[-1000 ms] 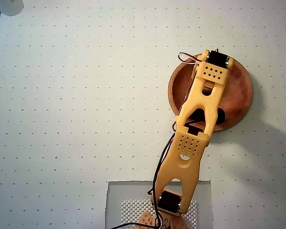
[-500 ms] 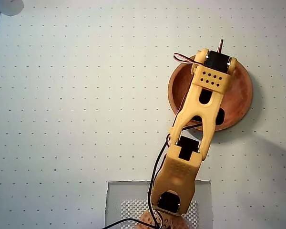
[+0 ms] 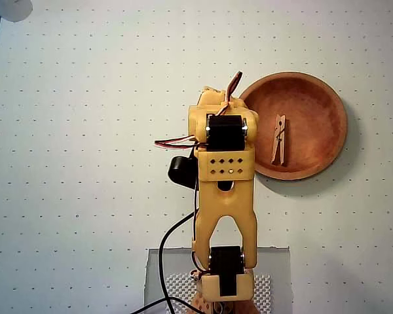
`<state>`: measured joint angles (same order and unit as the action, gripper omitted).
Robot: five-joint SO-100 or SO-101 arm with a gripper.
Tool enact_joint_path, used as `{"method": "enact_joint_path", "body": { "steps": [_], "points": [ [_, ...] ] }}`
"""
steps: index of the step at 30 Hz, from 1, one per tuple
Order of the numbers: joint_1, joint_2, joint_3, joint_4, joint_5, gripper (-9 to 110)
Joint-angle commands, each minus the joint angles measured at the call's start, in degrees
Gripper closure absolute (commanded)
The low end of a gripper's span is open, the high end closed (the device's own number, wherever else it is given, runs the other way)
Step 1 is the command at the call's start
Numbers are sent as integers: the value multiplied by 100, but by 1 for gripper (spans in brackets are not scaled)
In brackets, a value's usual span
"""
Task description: Grasp a clothespin and put it in the bowl.
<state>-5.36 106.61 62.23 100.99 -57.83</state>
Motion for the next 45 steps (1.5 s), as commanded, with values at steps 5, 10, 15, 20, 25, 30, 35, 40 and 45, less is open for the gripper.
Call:
{"method": "enact_joint_path", "body": {
  "steps": [5, 10, 15, 20, 25, 30, 35, 40, 45],
  "points": [
    [-422, 1151, 0, -940, 2979, 105],
    [-246, 1679, 835, -2391, 4403, 105],
    [132, 2461, 2408, -4641, 5203, 105],
    [422, 3375, 4201, -6337, 5651, 105],
    [519, 4148, 5766, -7392, 6064, 105],
    [519, 4931, 7110, -8033, 6653, 105],
    [492, 5616, 8473, -8130, 6504, 105],
    [466, 6478, 9905, -8121, 5783, 105],
    [501, 7488, 10978, -8104, 5572, 105]
  ]
}}
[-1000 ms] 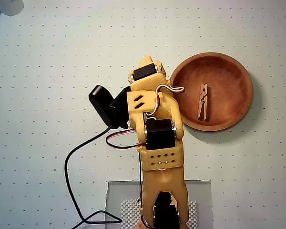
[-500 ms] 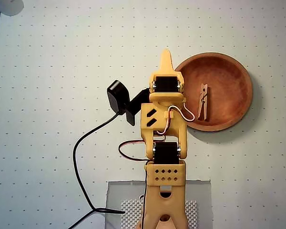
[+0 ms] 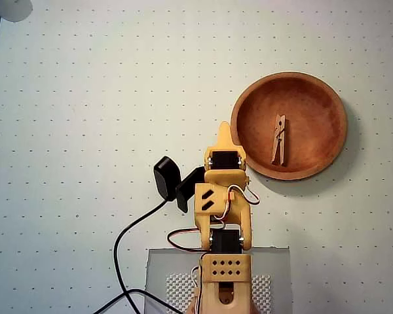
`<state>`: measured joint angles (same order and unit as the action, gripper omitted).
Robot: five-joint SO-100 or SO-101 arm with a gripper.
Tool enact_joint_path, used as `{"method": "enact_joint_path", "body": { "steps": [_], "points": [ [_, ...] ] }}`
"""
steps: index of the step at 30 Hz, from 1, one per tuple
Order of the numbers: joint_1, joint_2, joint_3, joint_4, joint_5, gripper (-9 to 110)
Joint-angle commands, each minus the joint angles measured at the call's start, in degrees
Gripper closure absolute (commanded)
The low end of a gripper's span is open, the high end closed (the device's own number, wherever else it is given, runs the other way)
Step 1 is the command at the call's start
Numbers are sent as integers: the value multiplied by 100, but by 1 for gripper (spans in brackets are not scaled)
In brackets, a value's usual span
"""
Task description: Grasp a clothespin and put it in the bowl.
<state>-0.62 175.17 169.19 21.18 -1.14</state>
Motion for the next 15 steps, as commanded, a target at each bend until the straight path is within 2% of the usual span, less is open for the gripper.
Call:
{"method": "enact_joint_path", "body": {
  "steps": [1, 11, 15],
  "points": [
    [35, 809, 439, -114, -88, 105],
    [18, 1266, 1046, -105, -88, 105],
    [-9, 1336, 1046, 246, -88, 105]
  ]
}}
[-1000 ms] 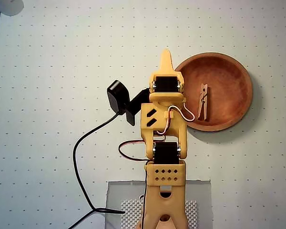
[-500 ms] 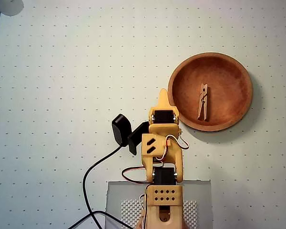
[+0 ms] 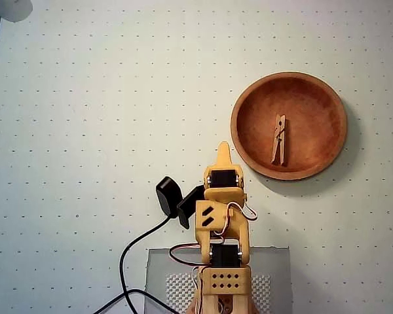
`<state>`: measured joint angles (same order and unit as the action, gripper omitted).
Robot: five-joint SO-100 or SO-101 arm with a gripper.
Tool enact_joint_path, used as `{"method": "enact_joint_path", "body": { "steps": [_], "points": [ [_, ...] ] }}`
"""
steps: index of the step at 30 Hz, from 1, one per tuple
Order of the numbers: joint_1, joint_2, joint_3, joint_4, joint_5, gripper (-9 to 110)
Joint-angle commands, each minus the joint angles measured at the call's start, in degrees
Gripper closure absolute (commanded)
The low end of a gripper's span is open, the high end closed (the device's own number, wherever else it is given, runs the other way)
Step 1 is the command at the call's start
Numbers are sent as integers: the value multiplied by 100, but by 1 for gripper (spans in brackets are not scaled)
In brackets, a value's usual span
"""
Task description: Grasp a clothespin and put it in the bowl.
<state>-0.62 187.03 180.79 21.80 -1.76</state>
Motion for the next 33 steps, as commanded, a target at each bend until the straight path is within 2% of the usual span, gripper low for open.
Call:
{"method": "enact_joint_path", "body": {
  "steps": [1, 7, 12, 23, 33],
  "points": [
    [9, 220, -114, 413, -26, 105],
    [0, 976, -149, 2092, -26, 105],
    [-9, 1037, -149, 3006, -79, 105],
    [53, 1046, -149, 3542, -79, 105],
    [62, 1046, -158, 3533, -18, 105]
  ]
}}
